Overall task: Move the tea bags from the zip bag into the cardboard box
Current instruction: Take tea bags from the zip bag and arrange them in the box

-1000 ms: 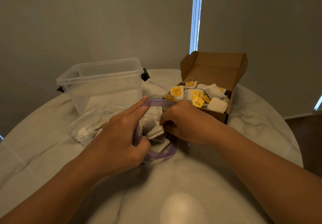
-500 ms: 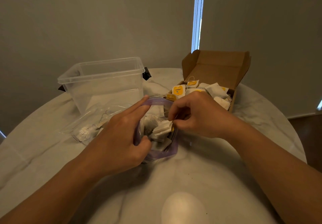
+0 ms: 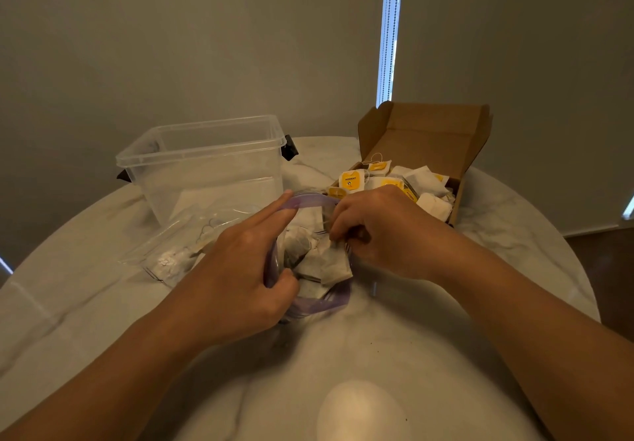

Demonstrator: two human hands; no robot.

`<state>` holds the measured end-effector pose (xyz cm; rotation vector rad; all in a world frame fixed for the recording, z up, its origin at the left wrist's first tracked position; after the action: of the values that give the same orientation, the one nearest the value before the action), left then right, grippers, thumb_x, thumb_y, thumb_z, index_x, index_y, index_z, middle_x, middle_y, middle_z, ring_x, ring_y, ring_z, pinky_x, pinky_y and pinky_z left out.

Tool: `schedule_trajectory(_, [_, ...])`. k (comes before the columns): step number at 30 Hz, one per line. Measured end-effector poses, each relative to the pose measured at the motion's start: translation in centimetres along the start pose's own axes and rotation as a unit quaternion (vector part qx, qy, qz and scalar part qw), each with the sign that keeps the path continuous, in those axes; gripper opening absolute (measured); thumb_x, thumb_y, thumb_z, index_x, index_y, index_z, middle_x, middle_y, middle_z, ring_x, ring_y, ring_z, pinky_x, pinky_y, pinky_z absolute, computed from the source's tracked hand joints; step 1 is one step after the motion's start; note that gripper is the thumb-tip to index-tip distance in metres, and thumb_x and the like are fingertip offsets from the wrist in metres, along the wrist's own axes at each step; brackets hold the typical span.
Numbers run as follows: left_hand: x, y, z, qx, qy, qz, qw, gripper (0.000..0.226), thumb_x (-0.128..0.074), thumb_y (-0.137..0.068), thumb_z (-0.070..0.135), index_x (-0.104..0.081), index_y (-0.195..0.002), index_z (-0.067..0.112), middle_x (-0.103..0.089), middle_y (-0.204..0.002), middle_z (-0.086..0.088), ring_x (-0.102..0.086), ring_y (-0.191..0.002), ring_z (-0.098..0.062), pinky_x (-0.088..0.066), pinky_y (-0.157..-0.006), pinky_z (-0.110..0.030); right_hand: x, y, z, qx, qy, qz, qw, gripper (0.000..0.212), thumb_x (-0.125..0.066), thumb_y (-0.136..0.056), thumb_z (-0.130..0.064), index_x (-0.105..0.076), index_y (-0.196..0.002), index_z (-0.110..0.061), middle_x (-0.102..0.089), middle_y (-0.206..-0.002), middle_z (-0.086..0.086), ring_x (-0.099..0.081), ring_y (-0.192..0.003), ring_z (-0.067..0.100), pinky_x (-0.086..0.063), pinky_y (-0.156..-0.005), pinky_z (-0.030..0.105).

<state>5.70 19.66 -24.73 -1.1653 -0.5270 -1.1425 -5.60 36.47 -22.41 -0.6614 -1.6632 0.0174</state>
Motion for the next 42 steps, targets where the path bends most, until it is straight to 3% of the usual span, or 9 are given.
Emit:
schedule_trajectory(12, [0.0, 0.0, -0.1, 0.009, 0.019, -0.013, 1.0, 0.081, -0.054, -0.072, 0.029, -0.037, -0.151, 0.032, -0.023, -0.159, 0.026, -0.057, -0.112, -0.026, -0.037, -0.072, -0.006, 1.8, 0.8, 0.6, -0.035, -0.148, -0.002, 0.988, 0.011, -0.073, -0.082, -0.01, -0.074, -0.089, -0.018, -0.072, -0.084, -0.008, -0.068, -0.079, 0.007, -0.058, -0.072, 0.028])
schedule_trajectory(16, [0.0, -0.1, 0.0, 0.002, 0.021, -0.012, 1.0, 0.081, -0.054, -0.073, 0.032, -0.036, -0.151, 0.032, -0.024, -0.159, 0.024, -0.057, -0.122, -0.019, -0.044, -0.086, -0.013, 2.7, 1.0, 1.5, -0.057, -0.232, 0.02, 0.971, 0.012, -0.071, -0.083, -0.005, -0.074, -0.089, -0.016, -0.072, -0.086, -0.003, -0.07, -0.081, 0.014, -0.059, -0.075, 0.03])
schedule_trajectory(19, [-0.1, 0.0, 0.1, 0.004, 0.023, -0.011, 1.0, 0.081, -0.054, -0.072, 0.032, -0.036, -0.151, 0.033, -0.024, -0.158, 0.026, -0.06, -0.113, -0.023, -0.039, -0.074, -0.006, 3.5, 1.4, 2.2, -0.065, -0.283, 0.053, 0.955, 0.016, -0.068, -0.085, -0.002, -0.074, -0.092, -0.015, -0.073, -0.09, 0.0, -0.068, -0.088, 0.018, -0.058, -0.076, 0.028])
schedule_trajectory(24, [0.0, -0.1, 0.5, -0.013, 0.048, -0.015, 0.999, 0.079, -0.056, -0.073, 0.03, -0.039, -0.149, 0.035, -0.028, -0.156, 0.026, -0.058, -0.08, 0.012, -0.04, -0.061, -0.003, 5.3, 1.8, 4.1, -0.095, -0.343, 0.142, 0.924, 0.023, -0.058, -0.091, 0.006, -0.074, -0.098, -0.009, -0.073, -0.096, 0.002, -0.069, -0.09, 0.011, -0.053, -0.07, 0.019])
schedule_trajectory(27, [-0.1, 0.0, 0.4, -0.03, 0.051, -0.013, 0.998, 0.078, -0.057, -0.074, 0.027, -0.038, -0.149, 0.038, -0.029, -0.156, 0.027, -0.054, -0.099, 0.015, -0.04, -0.061, -0.001, 6.2, 2.0, 6.0, -0.134, -0.302, 0.204, 0.922, 0.028, -0.057, -0.093, 0.003, -0.073, -0.098, -0.019, -0.073, -0.096, 0.002, -0.072, -0.088, 0.017, -0.058, -0.073, 0.027])
schedule_trajectory(29, [-0.1, 0.0, 0.3, -0.041, 0.045, -0.008, 0.998, 0.078, -0.058, -0.074, 0.025, -0.038, -0.148, 0.04, -0.031, -0.155, 0.028, -0.032, -0.117, 0.011, -0.04, -0.064, 0.0, 6.4, 2.1, 7.3, -0.17, -0.245, 0.238, 0.924, 0.027, -0.06, -0.093, 0.0, -0.073, -0.099, -0.023, -0.071, -0.098, 0.004, -0.072, -0.083, 0.019, -0.06, -0.073, 0.029])
schedule_trajectory(33, [-0.1, -0.1, 0.2, -0.043, 0.045, -0.001, 0.998, 0.079, -0.059, -0.073, 0.026, -0.037, -0.147, 0.042, -0.033, -0.153, 0.029, -0.052, -0.105, 0.007, -0.04, -0.061, -0.002, 6.1, 2.4, 8.4, -0.219, -0.186, 0.277, 0.917, 0.021, -0.068, -0.088, -0.006, -0.073, -0.097, -0.024, -0.069, -0.092, -0.002, -0.071, -0.076, 0.016, -0.061, -0.068, 0.033])
schedule_trajectory(37, [-0.2, -0.1, 0.0, -0.054, 0.034, 0.008, 0.998, 0.079, -0.059, -0.073, 0.027, -0.037, -0.147, 0.043, -0.033, -0.153, 0.029, -0.024, -0.115, 0.008, -0.039, -0.064, -0.005, 5.7, 2.4, 8.1, -0.229, -0.206, 0.263, 0.914, 0.015, -0.073, -0.084, -0.009, -0.074, -0.089, -0.023, -0.07, -0.088, -0.004, -0.071, -0.074, 0.013, -0.061, -0.065, 0.035])
schedule_trajectory(42, [-0.4, -0.1, -0.4, -0.046, 0.031, 0.004, 0.998, 0.08, -0.058, -0.073, 0.028, -0.037, -0.149, 0.041, -0.03, -0.155, 0.029, -0.029, -0.116, 0.006, -0.04, -0.062, -0.006, 4.6, 1.8, 7.3, -0.225, -0.128, 0.202, 0.945, 0.011, -0.079, -0.079, -0.014, -0.076, -0.087, -0.021, -0.071, -0.08, -0.01, -0.068, -0.074, 0.006, -0.059, -0.07, 0.026])
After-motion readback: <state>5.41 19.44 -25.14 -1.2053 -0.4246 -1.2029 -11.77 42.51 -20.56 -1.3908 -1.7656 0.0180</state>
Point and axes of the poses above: each hand's wrist, its own y-axis away from the middle knuckle, its own x-axis out of the back of the hand, z = x × y, the point moved 2 cm from there along -y, towards the middle knuckle
